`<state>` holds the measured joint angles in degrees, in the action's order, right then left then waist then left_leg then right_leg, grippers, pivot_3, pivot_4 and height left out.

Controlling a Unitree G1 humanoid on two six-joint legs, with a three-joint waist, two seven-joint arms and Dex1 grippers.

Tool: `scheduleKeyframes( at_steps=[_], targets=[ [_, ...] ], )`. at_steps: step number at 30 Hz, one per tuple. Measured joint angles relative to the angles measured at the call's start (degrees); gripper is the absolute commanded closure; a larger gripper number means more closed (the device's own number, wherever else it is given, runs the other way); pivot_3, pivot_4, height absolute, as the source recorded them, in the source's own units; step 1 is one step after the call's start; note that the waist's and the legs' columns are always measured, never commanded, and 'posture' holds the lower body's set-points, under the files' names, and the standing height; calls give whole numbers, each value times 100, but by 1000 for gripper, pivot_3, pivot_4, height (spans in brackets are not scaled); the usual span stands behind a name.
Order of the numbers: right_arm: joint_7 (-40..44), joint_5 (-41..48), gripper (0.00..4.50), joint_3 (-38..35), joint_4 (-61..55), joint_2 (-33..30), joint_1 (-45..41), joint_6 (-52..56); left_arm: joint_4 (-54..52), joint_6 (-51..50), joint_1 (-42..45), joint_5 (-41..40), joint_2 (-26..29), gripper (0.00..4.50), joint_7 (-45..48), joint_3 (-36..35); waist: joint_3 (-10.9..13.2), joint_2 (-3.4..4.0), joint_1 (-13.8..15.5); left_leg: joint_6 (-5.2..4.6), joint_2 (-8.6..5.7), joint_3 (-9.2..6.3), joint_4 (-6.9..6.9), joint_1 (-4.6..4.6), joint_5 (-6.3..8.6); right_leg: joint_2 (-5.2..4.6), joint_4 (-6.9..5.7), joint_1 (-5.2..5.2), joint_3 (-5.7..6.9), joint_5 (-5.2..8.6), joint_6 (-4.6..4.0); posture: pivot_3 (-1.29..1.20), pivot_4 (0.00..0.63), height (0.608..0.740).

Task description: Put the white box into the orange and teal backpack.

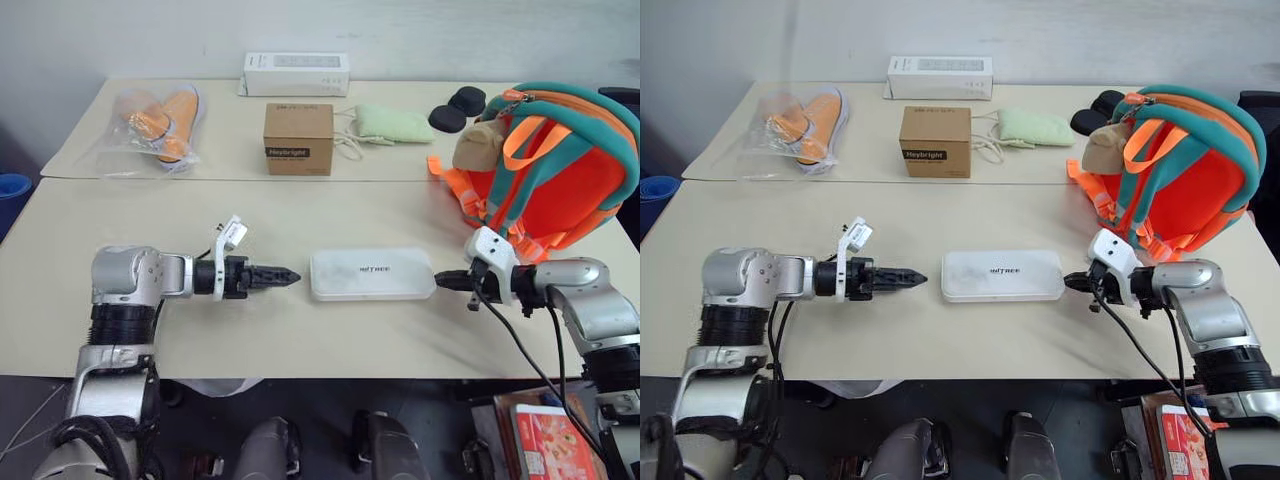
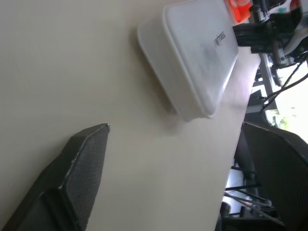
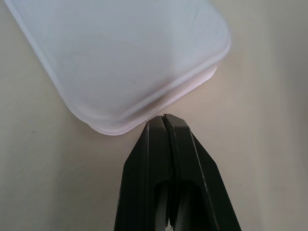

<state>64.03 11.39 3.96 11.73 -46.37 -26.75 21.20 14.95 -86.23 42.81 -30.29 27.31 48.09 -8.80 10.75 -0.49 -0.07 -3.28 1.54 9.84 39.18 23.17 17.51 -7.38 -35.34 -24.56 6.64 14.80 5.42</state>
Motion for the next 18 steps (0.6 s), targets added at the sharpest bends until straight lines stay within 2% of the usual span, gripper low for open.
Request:
scheduleKeyframes(
  at_steps=[7,15,18],
  targets=[
    [-27,-106,4500,16,7,155,-2,-92,432,-147,352,-9,-702,13,-559,-131,-1,0,24,6,-5,-1,0,-8,-4,-6,-5,5,-2,0,0,0,150,740],
    [-27,-132,4500,18,59,203,-8,-171,1269,625,779,72,-1457,13,-741,104,-3,-3,81,21,-15,-2,0,-13,4,-19,10,5,-5,-1,0,0,150,740],
    [-31,-130,4500,18,90,204,2,-250,1527,813,876,105,-1542,563,-763,105,-4,-3,82,26,-14,-2,0,-13,5,-22,14,4,-5,-1,0,0,150,740]
  ],
)
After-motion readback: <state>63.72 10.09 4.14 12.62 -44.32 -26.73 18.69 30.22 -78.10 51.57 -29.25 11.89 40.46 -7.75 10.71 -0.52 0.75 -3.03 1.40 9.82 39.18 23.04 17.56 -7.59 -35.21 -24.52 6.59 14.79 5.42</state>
